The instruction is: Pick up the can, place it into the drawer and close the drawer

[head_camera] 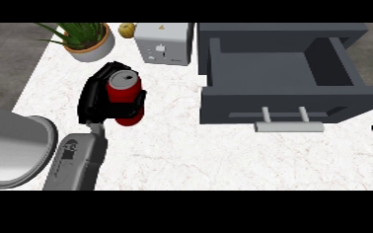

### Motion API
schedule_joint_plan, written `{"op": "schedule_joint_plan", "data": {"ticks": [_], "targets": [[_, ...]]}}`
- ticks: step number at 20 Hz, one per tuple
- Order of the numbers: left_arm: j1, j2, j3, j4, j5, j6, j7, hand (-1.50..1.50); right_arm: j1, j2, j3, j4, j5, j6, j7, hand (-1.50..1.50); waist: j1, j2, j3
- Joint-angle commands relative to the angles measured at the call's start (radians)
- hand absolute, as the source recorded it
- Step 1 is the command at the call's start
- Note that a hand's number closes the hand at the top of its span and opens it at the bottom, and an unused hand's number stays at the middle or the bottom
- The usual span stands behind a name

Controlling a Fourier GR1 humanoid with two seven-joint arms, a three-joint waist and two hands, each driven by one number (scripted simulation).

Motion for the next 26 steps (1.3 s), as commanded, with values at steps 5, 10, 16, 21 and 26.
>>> {"op": "schedule_joint_plan", "data": {"ticks": [5,10,16,21,26], "targets": [[-0.144,-0.003,-0.112,-0.140,0.000,0.082,0.226,1.50,-0.038,0.003,-0.005,0.006,0.009,-0.012,0.025,-1.50,0.002,0.001,0.000],[-0.315,-0.008,-0.275,-0.092,-0.017,0.283,0.347,1.50,-0.045,0.018,0.058,0.027,0.074,-0.039,-0.011,-1.50,-0.003,0.002,0.000],[-0.531,-0.008,-0.314,0.038,0.004,0.386,0.389,1.50,-0.066,-0.034,-0.057,0.047,-0.048,0.020,0.022,-1.50,-0.016,0.004,0.000],[-0.630,-0.008,-0.320,0.053,0.013,0.413,0.455,1.50,0.003,0.018,-0.021,0.048,-0.001,0.026,-0.054,-1.50,-0.010,0.001,0.000],[-0.839,-0.008,-0.277,0.317,0.089,0.432,0.390,1.50,-0.042,-0.008,-0.020,0.002,-0.012,0.024,0.036,-1.50,-0.024,0.006,0.000]]}}
